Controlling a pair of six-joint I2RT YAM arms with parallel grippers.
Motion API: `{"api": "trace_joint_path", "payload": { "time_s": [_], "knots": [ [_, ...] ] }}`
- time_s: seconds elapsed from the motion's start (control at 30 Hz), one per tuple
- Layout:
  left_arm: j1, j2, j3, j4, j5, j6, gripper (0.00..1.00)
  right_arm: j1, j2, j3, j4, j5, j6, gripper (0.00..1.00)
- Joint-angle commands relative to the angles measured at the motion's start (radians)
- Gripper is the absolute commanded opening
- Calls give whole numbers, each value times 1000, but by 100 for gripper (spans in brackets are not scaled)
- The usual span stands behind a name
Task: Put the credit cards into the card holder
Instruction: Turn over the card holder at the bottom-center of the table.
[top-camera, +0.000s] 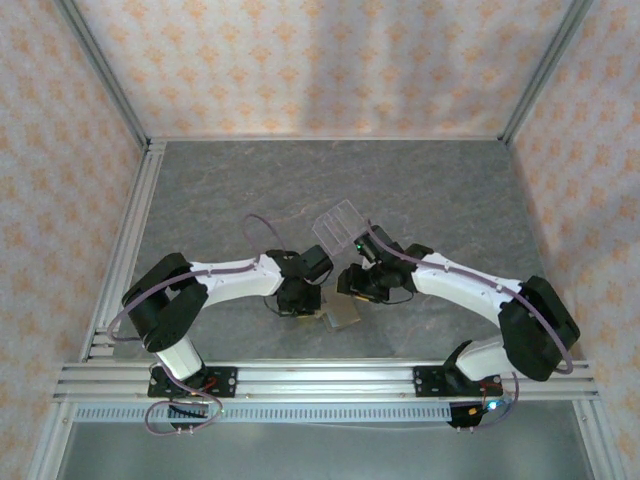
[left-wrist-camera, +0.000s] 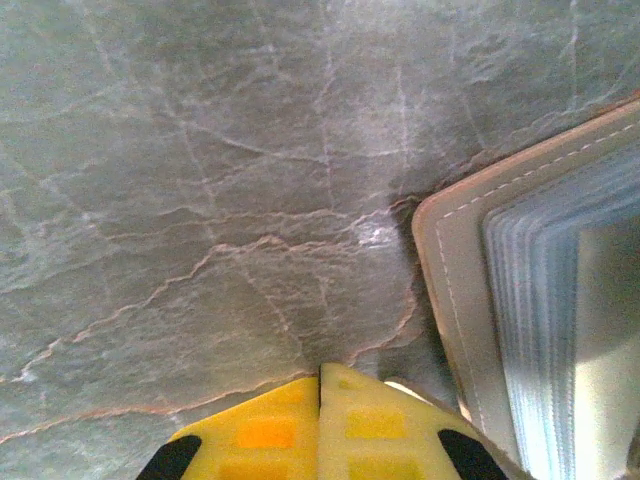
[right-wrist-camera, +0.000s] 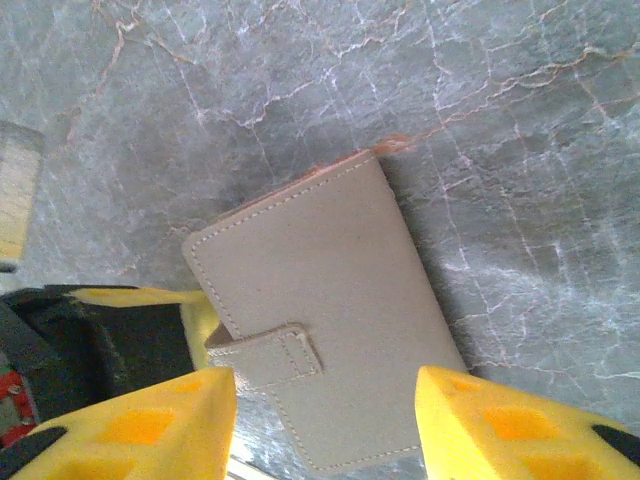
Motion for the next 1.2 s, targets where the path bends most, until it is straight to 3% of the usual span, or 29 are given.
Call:
{"api": "trace_joint_path", "payload": {
  "time_s": [0.0,0.17,0.4,0.67,1.17],
  "knots": [
    [-10,-48,67,-77,-50,3,0,-4,-6,-10,-23,-8,-17,43],
    [-20,-15,136,-81,-31,10,0,-27,-20,-48,-3,-23,1,33],
    [-51,72,239,-100,-27,24,0,-64,-48,-88,-20,-33,-1,32],
    [-52,100,148,-60,-31,7,0,-70,-80,-121,22,-78,-11,46],
    [-43,83,25,-36,-45,14,0,-71,116,-105,187,-209,-53,53]
  ]
}}
